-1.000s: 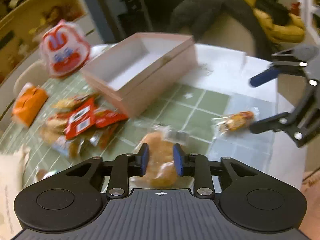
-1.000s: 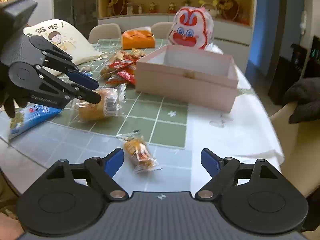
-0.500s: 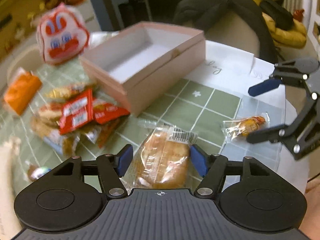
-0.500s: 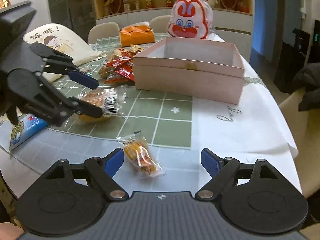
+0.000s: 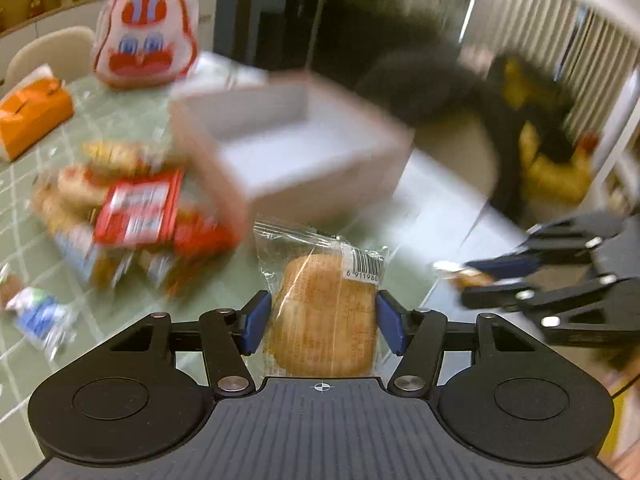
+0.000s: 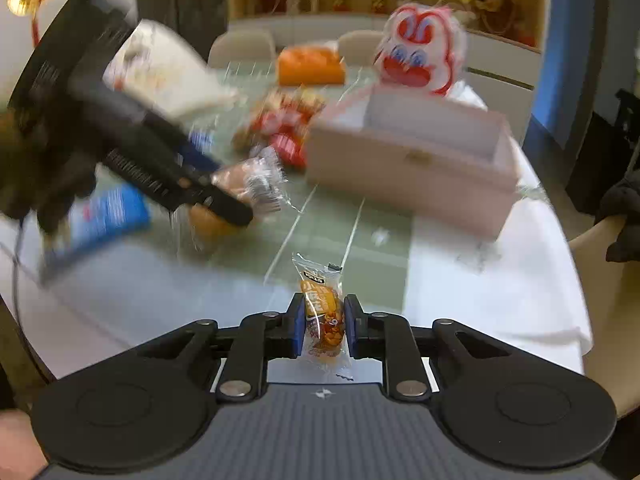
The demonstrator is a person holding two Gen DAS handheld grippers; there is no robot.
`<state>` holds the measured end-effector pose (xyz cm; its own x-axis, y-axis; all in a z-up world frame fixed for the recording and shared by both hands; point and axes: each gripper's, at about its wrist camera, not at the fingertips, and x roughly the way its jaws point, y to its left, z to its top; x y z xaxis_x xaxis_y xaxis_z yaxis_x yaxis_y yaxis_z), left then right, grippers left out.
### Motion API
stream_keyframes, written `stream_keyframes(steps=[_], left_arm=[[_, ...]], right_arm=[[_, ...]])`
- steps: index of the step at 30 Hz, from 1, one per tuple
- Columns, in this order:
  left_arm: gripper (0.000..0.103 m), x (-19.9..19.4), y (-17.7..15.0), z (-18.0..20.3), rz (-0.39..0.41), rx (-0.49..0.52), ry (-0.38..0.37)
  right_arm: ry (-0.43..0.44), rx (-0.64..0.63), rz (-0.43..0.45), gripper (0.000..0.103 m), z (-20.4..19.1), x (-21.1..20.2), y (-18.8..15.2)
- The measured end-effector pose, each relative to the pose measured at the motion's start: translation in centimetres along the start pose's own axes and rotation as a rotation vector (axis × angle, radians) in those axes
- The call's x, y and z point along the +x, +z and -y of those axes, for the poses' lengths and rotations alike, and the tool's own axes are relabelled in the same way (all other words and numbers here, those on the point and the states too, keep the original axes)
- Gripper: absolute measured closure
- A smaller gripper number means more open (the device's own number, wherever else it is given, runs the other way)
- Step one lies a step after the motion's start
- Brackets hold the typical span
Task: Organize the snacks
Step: 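Drop the bread roll and orange snack into the pink box with both tools, then grasp the blue-wrapped lollipop with the left tool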
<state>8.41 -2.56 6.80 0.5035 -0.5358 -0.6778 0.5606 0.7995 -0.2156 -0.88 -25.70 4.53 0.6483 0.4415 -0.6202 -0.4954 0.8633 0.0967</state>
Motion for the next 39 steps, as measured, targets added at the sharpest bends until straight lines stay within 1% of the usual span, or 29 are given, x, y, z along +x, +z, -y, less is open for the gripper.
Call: stream_keyframes(steps=[1,3,5,6,7,8,10,11,12,14,15,16,17,19,21,23,24,25,26,28,30,31,33,34,36,38,39], left_arm=[[0.04,-0.6,1.5,0.0,0.048,-0.02,-0.022],[0.04,-1.1,4.6,-0.1,0.128,-0.042,-0.04],[0.04,-0.5,8.1,-0.7,0.182,-0.067,-0.044],[0.039,0.2,9.9,-1.4,0.206,-0.1,-0.05],[0.039,1.1,11.4,-2.3,0.221,-0.143,-0.056],[0.039,2.3,12.5,-3.3,0.215,-0.196,-0.063],[0.042,5.8,13.6,-5.2,0.156,-0.294,-0.04],[0.042,7.0,13.5,-5.7,0.138,-0.305,-0.021],[0.042,8.1,13.2,-6.0,0.125,-0.304,-0.014],[0.042,8.5,12.2,-6.9,0.123,-0.344,-0.059],[0.042,8.2,11.6,-7.6,0.13,-0.376,-0.085],[0.042,7.5,10.9,-8.1,0.139,-0.398,-0.091],[0.042,6.7,10.3,-8.6,0.153,-0.404,-0.076],[0.042,4.1,8.7,-9.9,0.19,-0.4,-0.002],[0.042,1.1,6.5,-11.2,0.238,-0.415,0.107],[0.042,-1.9,4.0,-12.8,0.276,-0.45,0.228],[0.042,-3.3,2.5,-13.8,0.284,-0.483,0.294],[0.042,-4.3,1.3,-14.8,0.275,-0.515,0.349],[0.042,-5.0,0.3,-15.6,0.26,-0.543,0.388],[0.042,-5.7,-1.5,-17.1,0.221,-0.585,0.429],[0.042,-5.5,-2.9,-18.4,0.182,-0.618,0.451],[0.042,-5.2,-3.4,-18.9,0.172,-0.636,0.454],[0.042,-4.3,-3.8,-20.1,0.173,-0.686,0.425],[0.042,-3.9,-3.8,-20.5,0.17,-0.693,0.422],[0.042,-2.2,-3.4,-21.0,0.139,-0.677,0.449],[0.042,-0.7,-2.2,-20.6,0.122,-0.601,0.489],[0.041,-0.4,-2.3,-20.2,0.109,-0.565,0.509]], right_arm=[[-0.001,0.019,0.03,0.083,0.8,-0.6,1.5],[-0.034,0.032,0.088,0.083,2.1,-1.2,4.7],[-0.058,0.045,0.132,0.083,3.6,-0.8,8.2],[-0.083,0.047,0.155,0.083,4.4,-0.1,10.1],[-0.11,0.045,0.172,0.081,5.2,0.8,11.6],[-0.13,0.038,0.173,0.076,5.9,1.8,12.7],[-0.204,0.072,0.16,0.039,7.6,3.9,14.0],[-0.229,0.102,0.165,0.037,8.1,4.4,13.9],[-0.227,0.128,0.158,0.037,8.6,4.7,13.4],[-0.182,0.159,0.117,0.037,9.4,5.2,11.8],[-0.184,0.163,0.096,0.037,9.6,5.4,10.9],[-0.2,0.158,0.078,0.037,9.6,5.6,9.8],[-0.212,0.153,0.067,0.037,9.5,5.7,8.9],[-0.221,0.153,0.048,0.037,9.1,5.8,7.6],[-0.206,0.152,0.035,0.037,8.3,5.8,6.6],[-0.188,0.132,0.035,0.037,6.6,5.3,5.7],[-0.179,0.115,0.035,0.036,5.7,5.3,5.5],[-0.171,0.102,0.034,0.035,5.0,5.2,5.5],[-0.161,0.089,0.028,0.033,3.8,5.3,5.5],[-0.112,0.068,0.018,0.03,1.3,5.8,5.7],[-0.057,0.037,0.004,0.029,-1.4,6.7,5.8],[-0.036,0.018,-0.002,0.029,-2.9,7.0,5.7],[-0.007,-0.009,-0.014,0.029,-5.3,7.7,5.4],[0.013,-0.022,-0.026,0.029,-6.6,8.0,5.2],[0.052,-0.051,-0.058,0.029,-9.1,8.5,4.9],[0.078,-0.088,-0.072,0.029,-11.5,8.5,4.6],[0.085,-0.108,-0.073,0.029,-12.7,8.4,4.6]])
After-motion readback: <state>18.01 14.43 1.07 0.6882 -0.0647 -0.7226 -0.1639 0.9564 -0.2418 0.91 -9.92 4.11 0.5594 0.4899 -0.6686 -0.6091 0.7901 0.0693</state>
